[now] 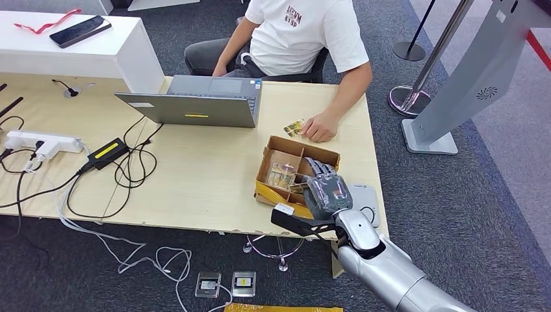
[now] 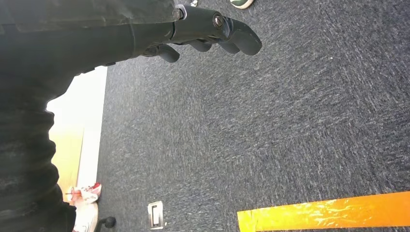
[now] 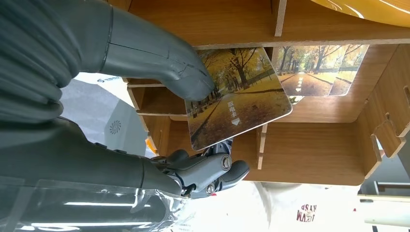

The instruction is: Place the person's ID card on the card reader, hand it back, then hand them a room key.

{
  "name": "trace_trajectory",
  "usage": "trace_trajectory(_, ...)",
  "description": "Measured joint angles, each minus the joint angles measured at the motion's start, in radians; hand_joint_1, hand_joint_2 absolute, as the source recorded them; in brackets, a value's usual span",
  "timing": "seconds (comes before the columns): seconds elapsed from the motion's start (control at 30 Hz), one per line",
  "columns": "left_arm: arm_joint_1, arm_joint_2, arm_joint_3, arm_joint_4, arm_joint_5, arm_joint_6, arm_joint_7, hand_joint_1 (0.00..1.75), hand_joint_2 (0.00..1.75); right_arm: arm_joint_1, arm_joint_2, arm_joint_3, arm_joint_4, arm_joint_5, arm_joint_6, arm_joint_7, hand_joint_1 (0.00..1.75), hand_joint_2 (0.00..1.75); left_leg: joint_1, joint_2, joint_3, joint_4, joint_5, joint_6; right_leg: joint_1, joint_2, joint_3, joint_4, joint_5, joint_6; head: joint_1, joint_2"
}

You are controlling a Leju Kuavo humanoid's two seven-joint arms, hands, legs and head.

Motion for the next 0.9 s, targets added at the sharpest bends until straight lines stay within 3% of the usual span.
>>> trace_trajectory(0.3, 0.000, 0.000, -0.001, 0.000, 0.010, 0.005, 0.000, 0.00, 1.75, -0.024, -0.004, -0.016, -0.025, 0.018, -0.085, 0.029, 1.75, 1.75, 0.000, 0.000, 0.000, 0.000, 0.000, 0.000, 0.000, 0.000, 0.000, 0.000, 0.000, 0.000, 0.000, 0.000)
trace_trajectory(0.57, 0.000, 0.000, -0.012, 0.000, 0.021, 0.016, 0.000, 0.00, 1.75, -0.155, -0.053, -0.100, -0.134, 0.074, -0.179, 0.101, 1.75, 1.75, 0.000, 0.000, 0.000, 0.000, 0.000, 0.000, 0.000, 0.000, 0.000, 0.000, 0.000, 0.000, 0.000, 0.000)
trace_trajectory(0.9, -0.012, 0.001, -0.041, 0.000, 0.010, 0.011, 0.000, 0.00, 1.75, -0.289, -0.141, -0.182, -0.245, 0.107, -0.109, 0.173, 1.75, 1.75, 0.000, 0.000, 0.000, 0.000, 0.000, 0.000, 0.000, 0.000, 0.000, 0.000, 0.000, 0.000, 0.000, 0.000)
